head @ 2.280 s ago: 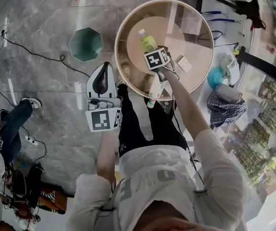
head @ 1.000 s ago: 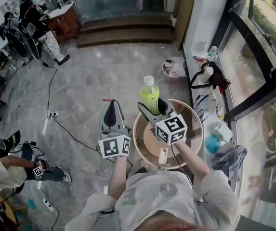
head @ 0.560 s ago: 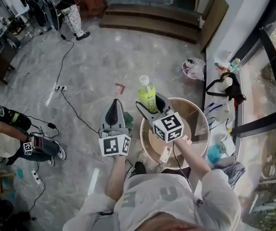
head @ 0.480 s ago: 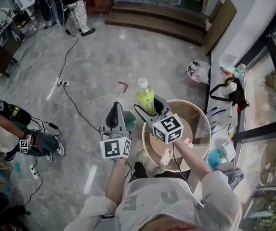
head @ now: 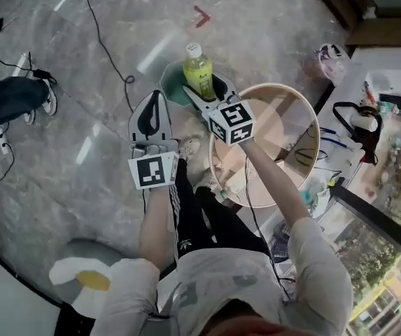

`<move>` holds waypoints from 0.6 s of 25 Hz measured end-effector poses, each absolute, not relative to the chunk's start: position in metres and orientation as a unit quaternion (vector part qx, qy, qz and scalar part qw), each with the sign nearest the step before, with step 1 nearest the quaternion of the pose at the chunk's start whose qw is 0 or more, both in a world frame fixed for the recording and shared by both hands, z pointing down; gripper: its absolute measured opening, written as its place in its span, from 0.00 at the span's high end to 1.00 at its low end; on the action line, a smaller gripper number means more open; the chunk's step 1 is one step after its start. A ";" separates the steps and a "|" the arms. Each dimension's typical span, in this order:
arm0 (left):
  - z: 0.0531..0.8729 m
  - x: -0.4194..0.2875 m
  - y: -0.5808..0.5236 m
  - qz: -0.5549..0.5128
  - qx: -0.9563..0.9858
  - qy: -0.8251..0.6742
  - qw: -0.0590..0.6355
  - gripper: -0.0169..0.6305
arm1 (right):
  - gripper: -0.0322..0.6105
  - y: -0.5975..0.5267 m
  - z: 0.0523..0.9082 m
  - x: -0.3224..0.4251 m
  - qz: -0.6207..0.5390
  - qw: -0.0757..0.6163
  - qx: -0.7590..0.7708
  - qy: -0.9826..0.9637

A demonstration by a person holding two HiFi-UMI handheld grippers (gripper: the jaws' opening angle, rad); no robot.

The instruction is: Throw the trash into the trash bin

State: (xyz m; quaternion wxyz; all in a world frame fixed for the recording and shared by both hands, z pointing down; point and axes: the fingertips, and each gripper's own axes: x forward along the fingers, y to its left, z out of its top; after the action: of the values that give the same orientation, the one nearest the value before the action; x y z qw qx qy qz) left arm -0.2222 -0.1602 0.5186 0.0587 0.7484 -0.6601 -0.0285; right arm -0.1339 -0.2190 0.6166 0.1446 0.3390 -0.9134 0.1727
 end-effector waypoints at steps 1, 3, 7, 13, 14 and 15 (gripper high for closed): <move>0.541 -0.231 -0.157 -0.022 0.740 -0.669 0.070 0.95 | 0.50 -0.221 0.647 -0.139 0.183 0.155 0.340 -0.909; 0.579 -0.245 -0.150 -0.013 0.724 -0.683 0.091 0.95 | 0.50 -0.226 0.701 -0.145 0.200 0.172 0.346 -0.900; 0.637 -0.259 -0.141 0.000 0.708 -0.696 0.120 0.95 | 0.50 -0.243 0.773 -0.158 0.200 0.188 0.357 -0.893; 0.668 -0.258 -0.137 0.003 0.707 -0.695 0.132 0.95 | 0.50 -0.240 0.827 -0.167 0.176 0.233 0.344 -0.892; 0.669 -0.258 -0.138 0.003 0.708 -0.694 0.131 0.95 | 0.50 -0.239 0.832 -0.167 0.173 0.238 0.344 -0.892; 0.670 -0.258 -0.139 0.004 0.709 -0.693 0.130 0.95 | 0.50 -0.238 0.837 -0.166 0.173 0.243 0.346 -0.890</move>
State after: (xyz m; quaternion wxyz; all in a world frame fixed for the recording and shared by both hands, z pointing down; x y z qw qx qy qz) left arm -0.2576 -0.1393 0.6696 0.1300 0.7091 -0.6931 0.0043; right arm -0.1661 -0.2383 0.8373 0.2428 0.3455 -0.8898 0.1727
